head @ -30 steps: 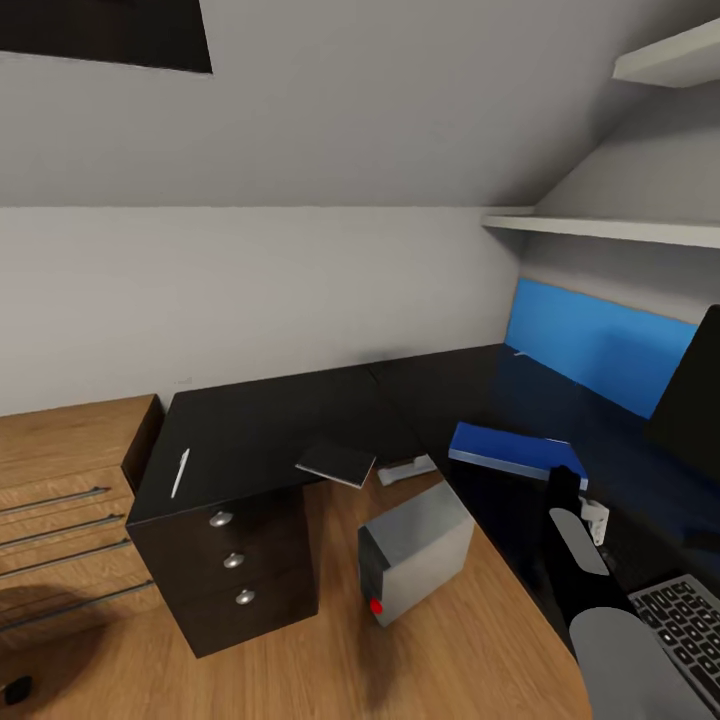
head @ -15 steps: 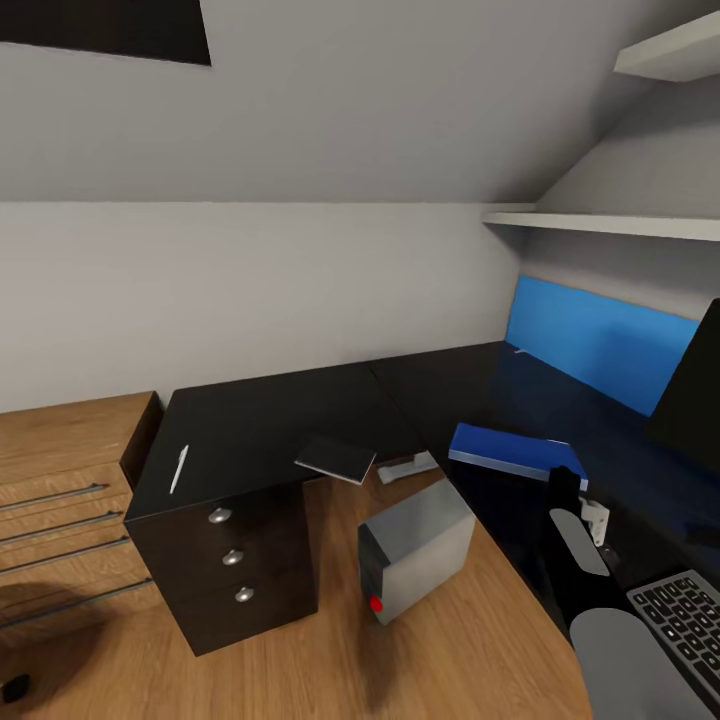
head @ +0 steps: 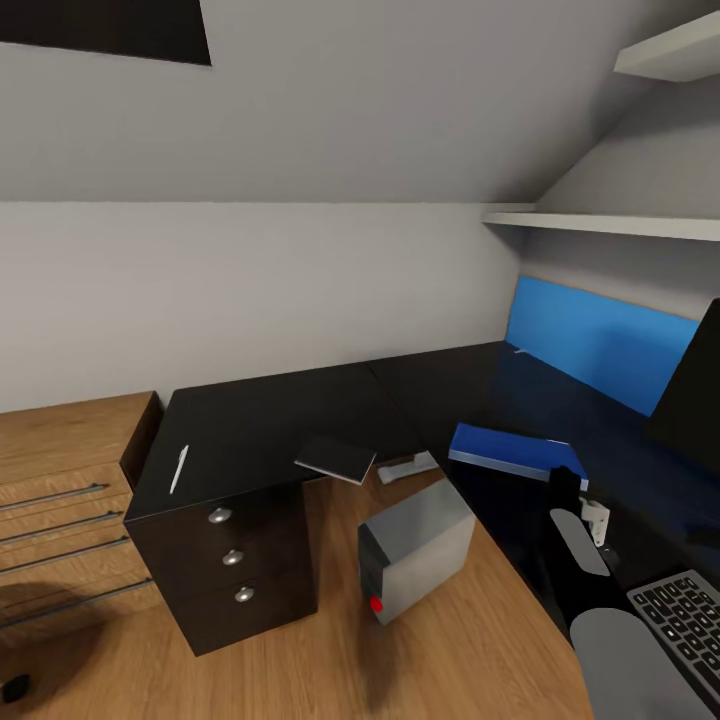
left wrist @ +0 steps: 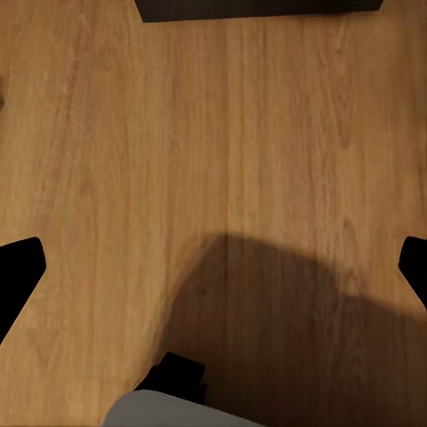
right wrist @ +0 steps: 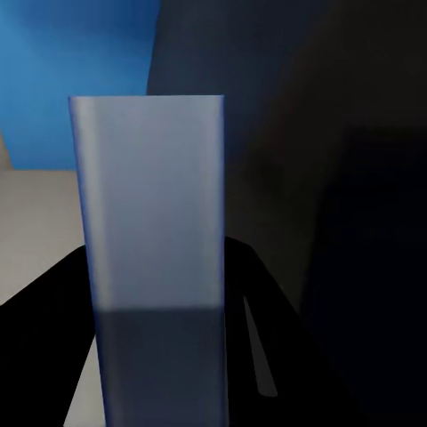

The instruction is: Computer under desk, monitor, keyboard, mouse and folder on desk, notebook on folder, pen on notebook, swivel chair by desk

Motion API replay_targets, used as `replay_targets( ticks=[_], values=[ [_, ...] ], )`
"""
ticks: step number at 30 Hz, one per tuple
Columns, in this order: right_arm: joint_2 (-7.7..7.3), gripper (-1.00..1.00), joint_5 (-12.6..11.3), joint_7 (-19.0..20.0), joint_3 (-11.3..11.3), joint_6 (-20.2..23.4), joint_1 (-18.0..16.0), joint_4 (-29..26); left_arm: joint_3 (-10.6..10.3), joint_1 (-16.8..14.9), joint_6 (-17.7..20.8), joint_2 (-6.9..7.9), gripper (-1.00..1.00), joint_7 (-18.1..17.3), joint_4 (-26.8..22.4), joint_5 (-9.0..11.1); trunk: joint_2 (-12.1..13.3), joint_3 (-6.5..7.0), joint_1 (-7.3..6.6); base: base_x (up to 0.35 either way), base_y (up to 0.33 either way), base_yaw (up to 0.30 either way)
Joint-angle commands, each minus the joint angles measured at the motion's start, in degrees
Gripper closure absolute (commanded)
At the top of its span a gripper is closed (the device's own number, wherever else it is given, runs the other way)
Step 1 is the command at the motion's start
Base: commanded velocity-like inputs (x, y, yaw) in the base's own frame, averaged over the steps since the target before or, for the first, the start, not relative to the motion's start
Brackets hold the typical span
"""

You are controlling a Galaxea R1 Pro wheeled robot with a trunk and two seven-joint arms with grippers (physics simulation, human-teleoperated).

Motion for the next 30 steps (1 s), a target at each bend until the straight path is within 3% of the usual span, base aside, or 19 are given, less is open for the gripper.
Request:
replay_targets(
  ticks=[1, 28, 29, 30],
  values=[
    [-0.01, 1.00, -0.34, -0.17, 0.08, -0.20, -0.03, -0.07, -0.46, -0.03, -0.23, 0.03, -1.00, 0.20, 0.05, 0.47, -0.03, -0.06, 0.00, 0.000, 0.000, 0.000],
    [-0.35, 1.00, -0.26, -0.28, 0.08, -0.19, -0.03, -0.07, -0.70, -0.03, -0.14, -0.06, -1.00, -0.18, 0.35, 0.19, -0.03, -0.06, 0.00, 0.032, -0.048, 0.000],
    [-0.35, -1.00, -0.26, -0.31, 0.08, -0.19, -0.03, -0.07, -0.70, -0.03, -0.14, -0.06, -1.00, -0.19, 0.36, 0.19, -0.03, -0.06, 0.00, 0.000, 0.000, 0.000],
    [-0.36, -1.00, -0.26, -0.36, 0.08, -0.14, -0.03, -0.07, -0.70, -0.03, -0.14, -0.06, -1.00, -0.19, 0.36, 0.19, -0.03, -0.06, 0.00, 0.000, 0.000, 0.000]
  ],
)
